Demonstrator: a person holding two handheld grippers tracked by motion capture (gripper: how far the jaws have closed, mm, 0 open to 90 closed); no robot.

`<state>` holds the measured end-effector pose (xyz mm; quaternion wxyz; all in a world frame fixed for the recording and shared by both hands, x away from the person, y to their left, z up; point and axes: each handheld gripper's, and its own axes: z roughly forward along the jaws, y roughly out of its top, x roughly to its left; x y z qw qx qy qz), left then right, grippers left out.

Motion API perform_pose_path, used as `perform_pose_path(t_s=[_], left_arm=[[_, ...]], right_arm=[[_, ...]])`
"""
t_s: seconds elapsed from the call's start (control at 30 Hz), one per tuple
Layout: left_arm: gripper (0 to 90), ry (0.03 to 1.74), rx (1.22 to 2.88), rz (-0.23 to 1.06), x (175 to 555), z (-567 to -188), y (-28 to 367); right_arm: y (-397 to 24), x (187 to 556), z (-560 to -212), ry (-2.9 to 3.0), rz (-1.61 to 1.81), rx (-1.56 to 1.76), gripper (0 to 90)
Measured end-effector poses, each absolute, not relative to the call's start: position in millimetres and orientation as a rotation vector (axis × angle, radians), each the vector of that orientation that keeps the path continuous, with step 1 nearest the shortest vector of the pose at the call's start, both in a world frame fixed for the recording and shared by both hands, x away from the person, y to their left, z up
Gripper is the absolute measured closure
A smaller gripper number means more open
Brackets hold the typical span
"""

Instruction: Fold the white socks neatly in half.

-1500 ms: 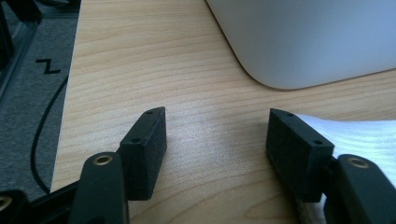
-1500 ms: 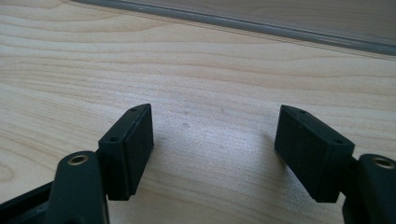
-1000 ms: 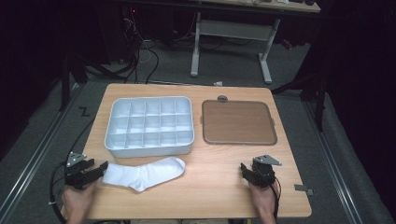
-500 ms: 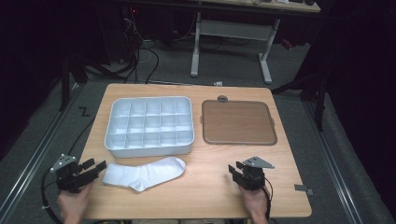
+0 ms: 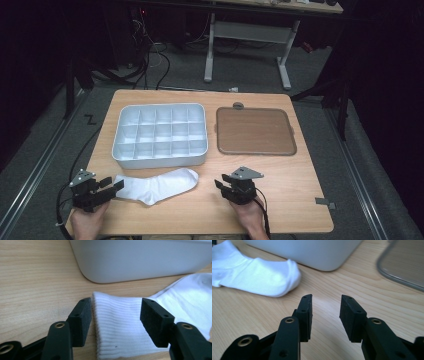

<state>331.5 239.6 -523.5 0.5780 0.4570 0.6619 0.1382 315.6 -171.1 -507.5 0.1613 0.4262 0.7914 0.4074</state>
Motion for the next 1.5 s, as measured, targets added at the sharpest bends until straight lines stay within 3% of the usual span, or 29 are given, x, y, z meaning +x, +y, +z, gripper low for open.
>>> perform_pose_path(t_s=[0.57,0.73,1.03,1.5], left_arm=[[48.3,1.574,1.117,0.34,332,-537,230],[51.0,1.567,1.131,0.348,331,-537,228],[57.5,1.538,1.168,0.336,329,-538,218],[74.1,1.501,1.205,0.295,328,-537,198]], right_arm=[[-112,336,-517,2.344,1.171,1.128,61.2],[-104,343,-521,2.359,1.121,1.115,69.5],[-111,338,-522,2.353,1.078,1.111,82.6],[-137,332,-524,2.323,1.087,1.167,84.8]])
